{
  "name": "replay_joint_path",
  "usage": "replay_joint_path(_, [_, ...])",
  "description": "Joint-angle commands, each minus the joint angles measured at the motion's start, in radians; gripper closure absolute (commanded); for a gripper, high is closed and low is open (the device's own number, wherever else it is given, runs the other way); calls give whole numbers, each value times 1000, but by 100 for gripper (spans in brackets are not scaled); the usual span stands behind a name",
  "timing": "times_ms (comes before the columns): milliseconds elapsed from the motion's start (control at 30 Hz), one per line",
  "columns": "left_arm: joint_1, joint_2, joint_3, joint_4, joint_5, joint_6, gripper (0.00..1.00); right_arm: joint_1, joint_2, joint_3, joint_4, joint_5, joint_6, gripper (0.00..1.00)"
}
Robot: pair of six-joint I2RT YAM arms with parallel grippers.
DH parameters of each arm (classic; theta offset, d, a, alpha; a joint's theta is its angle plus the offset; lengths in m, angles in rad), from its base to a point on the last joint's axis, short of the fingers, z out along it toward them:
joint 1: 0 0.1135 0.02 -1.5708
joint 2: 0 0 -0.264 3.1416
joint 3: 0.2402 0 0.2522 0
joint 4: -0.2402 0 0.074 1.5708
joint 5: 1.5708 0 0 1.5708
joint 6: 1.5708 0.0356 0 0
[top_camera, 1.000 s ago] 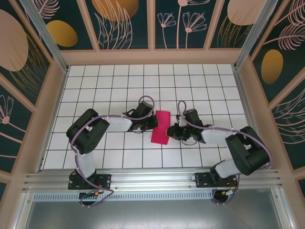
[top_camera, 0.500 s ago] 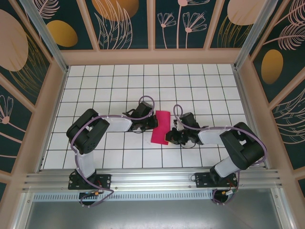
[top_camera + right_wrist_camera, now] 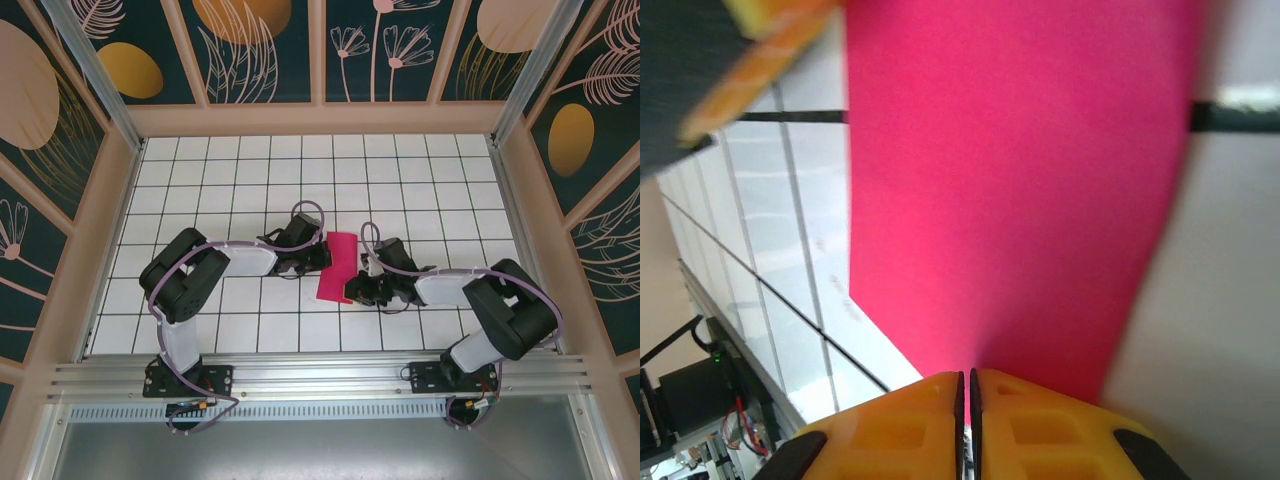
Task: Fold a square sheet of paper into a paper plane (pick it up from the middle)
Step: Fold the square sheet of paper in half at the center of the table.
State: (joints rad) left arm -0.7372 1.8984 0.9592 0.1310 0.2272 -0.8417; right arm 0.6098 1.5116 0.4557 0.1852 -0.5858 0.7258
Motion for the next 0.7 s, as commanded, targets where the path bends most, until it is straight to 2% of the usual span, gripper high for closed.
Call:
replay_joint_path(0, [-5,65,-37,-87,-40,19,100,4,40,-27,-34,-8,-28,85])
replay_joint_path(167, [-6,59,-36,-90,-42,17,100,1,-36,52,-141,24,-65,85])
replay_joint_path(333, [-7,58,-37,-90,-43,15,100,-2,-122,75,-114,4,-26,85])
replay_joint_path(667, [-6,57,-33,-91,-41,16,100,16,-50,-3,-79,6,-15,86])
